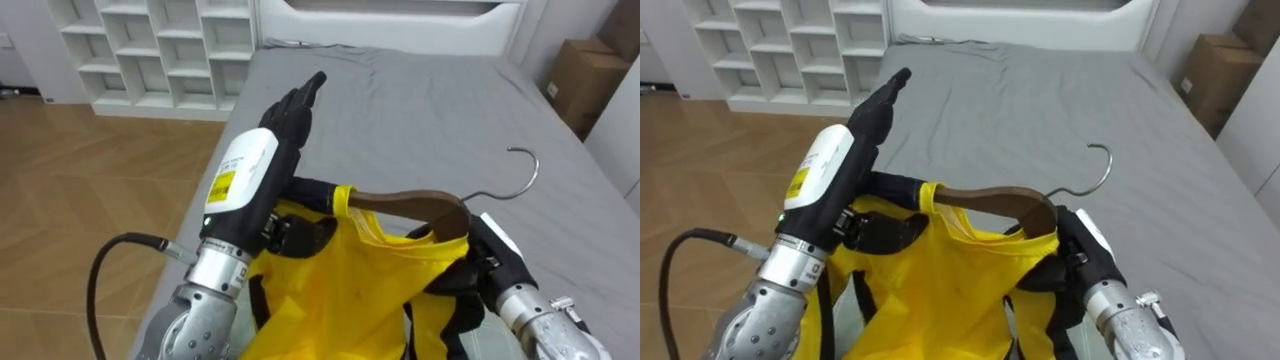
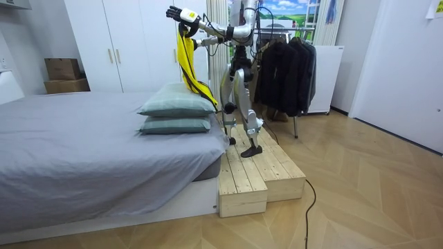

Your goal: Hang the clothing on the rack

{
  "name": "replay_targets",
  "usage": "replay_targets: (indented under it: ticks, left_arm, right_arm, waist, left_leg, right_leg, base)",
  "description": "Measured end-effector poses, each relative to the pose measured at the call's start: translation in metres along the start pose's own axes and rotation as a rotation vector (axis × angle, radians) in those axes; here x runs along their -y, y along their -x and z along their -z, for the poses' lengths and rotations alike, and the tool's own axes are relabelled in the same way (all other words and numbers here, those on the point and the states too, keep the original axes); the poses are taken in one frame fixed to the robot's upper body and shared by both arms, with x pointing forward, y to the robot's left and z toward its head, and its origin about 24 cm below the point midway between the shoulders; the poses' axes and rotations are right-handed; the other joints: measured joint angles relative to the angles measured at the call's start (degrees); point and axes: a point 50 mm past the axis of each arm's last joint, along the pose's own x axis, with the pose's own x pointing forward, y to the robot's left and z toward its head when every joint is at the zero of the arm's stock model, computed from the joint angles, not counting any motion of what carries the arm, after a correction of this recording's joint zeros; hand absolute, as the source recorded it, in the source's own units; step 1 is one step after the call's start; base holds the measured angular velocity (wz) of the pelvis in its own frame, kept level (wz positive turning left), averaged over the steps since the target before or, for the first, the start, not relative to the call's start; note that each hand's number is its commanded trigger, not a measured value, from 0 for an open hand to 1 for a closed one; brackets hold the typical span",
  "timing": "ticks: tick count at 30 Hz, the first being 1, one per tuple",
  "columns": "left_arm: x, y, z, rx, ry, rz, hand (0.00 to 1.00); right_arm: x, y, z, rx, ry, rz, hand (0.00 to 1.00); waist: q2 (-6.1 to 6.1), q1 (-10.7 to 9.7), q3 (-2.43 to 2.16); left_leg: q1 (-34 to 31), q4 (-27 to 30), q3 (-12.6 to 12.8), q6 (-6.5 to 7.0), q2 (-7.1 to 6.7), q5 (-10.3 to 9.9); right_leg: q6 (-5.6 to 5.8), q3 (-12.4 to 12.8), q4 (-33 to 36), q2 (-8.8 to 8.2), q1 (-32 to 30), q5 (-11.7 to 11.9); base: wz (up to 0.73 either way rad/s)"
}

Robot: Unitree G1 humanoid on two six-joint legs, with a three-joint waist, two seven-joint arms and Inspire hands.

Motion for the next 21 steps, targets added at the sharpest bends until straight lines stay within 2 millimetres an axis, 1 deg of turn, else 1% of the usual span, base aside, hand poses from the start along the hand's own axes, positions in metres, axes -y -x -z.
replay_targets:
  ticks: [4,7,11,16,21]
  left_arm:
    - [0.0,0.001,0.001,-0.004,0.0,-0.011,0.0]
    - [-0.001,0.002,0.001,-0.009,0.001,-0.025,0.0]
    - [-0.001,0.005,0.004,-0.023,0.0,-0.035,0.0]
    - [0.0,0.008,0.006,-0.037,0.002,-0.031,0.0]
    - [-0.001,0.009,0.007,-0.044,0.003,-0.033,0.0]
  right_arm:
    - [0.004,0.0,0.0,0.003,-0.01,0.04,1.0]
    - [0.011,0.001,-0.001,0.007,-0.017,0.077,1.0]
    - [0.018,0.002,-0.002,0.01,-0.025,0.123,1.0]
    - [0.025,0.004,-0.002,0.011,-0.033,0.17,1.0]
    - [0.029,0.005,0.006,-0.022,-0.033,0.225,1.0]
  waist:
    - [0.0,0.0,0.0]
    - [0.02,-0.2,-0.01]
    - [0.02,-0.8,-0.01]
    - [0.01,-0.7,-0.01]
    - [-0.2,-0.7,-0.01]
  left_leg:
    - [0.0,0.0,0.0,0.0,-0.01,0.0]
    - [0.0,0.0,0.0,0.0,0.0,0.0]
    - [0.0,0.0,0.0,0.0,0.0,0.0]
    - [0.0,0.0,0.1,0.0,0.0,0.0]
    - [0.0,0.0,0.1,0.0,-0.01,0.0]
  right_leg:
    - [0.0,0.0,0.0,-0.01,0.0,0.0]
    - [0.01,0.0,0.0,-0.01,0.0,0.0]
    - [0.01,0.1,0.0,-0.01,0.0,0.0]
    - [0.01,0.5,0.0,0.05,0.0,0.0]
    - [0.02,0.3,0.0,0.03,0.0,0.0]
  base:
    - [0.0]
    - [0.0]
    - [0.0]
    - [0.0]
    - [0.0]
